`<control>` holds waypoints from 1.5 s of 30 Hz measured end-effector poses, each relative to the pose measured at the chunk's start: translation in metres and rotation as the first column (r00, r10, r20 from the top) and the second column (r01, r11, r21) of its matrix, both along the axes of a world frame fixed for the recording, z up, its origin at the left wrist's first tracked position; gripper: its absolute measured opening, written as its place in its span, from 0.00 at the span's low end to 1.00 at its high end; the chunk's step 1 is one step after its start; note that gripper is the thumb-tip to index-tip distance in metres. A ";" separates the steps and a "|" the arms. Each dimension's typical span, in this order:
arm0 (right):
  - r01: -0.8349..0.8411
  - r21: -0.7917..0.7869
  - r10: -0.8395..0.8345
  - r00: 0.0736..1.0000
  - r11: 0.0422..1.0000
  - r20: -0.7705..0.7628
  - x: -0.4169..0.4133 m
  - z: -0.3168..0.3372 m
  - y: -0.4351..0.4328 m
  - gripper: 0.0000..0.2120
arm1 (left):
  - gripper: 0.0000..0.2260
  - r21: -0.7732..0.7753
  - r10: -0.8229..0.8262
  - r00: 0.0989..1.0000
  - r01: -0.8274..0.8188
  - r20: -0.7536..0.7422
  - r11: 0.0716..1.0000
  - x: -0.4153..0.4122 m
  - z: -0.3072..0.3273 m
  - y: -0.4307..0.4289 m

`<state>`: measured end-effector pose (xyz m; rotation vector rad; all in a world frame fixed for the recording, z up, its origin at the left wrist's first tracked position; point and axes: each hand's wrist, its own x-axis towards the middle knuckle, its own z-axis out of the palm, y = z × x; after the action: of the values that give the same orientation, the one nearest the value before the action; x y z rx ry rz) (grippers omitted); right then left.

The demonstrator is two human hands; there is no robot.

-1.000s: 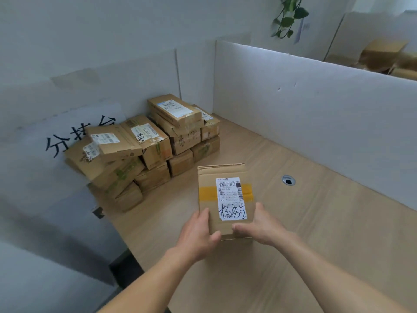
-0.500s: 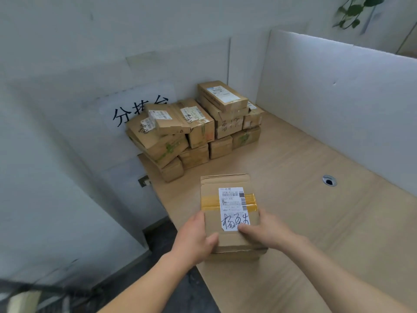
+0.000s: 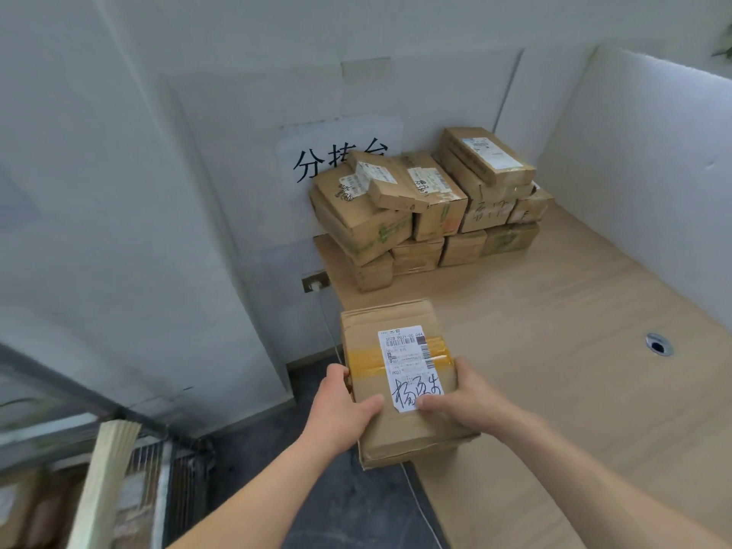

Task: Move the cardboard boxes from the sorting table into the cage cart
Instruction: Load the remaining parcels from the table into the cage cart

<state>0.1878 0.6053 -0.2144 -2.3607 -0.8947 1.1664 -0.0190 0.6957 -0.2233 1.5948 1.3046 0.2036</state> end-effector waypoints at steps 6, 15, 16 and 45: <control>-0.032 0.067 0.034 0.999 0.997 -0.031 -0.059 -0.007 0.028 0.23 | 0.23 -0.047 0.113 0.992 -0.110 0.053 0.993 -0.066 0.000 0.017; -0.151 0.139 0.162 0.984 0.979 -0.073 -0.168 -0.003 0.081 0.17 | 0.24 -0.036 0.314 0.948 -0.313 0.054 0.949 -0.187 0.011 0.032; -0.183 0.139 0.193 0.979 0.973 -0.064 -0.179 -0.001 0.086 0.18 | 0.24 -0.027 0.330 0.942 -0.329 0.055 0.944 -0.200 0.012 0.033; -0.836 0.335 0.898 0.428 0.435 -0.098 -0.420 0.026 0.163 0.27 | 0.31 0.045 0.916 0.392 -0.920 0.088 0.390 -0.384 0.048 -0.074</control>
<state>-0.2322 0.7682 -0.1888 -1.3754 -2.1655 1.5311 -0.4030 0.6215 -0.1749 0.7043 2.0596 1.0064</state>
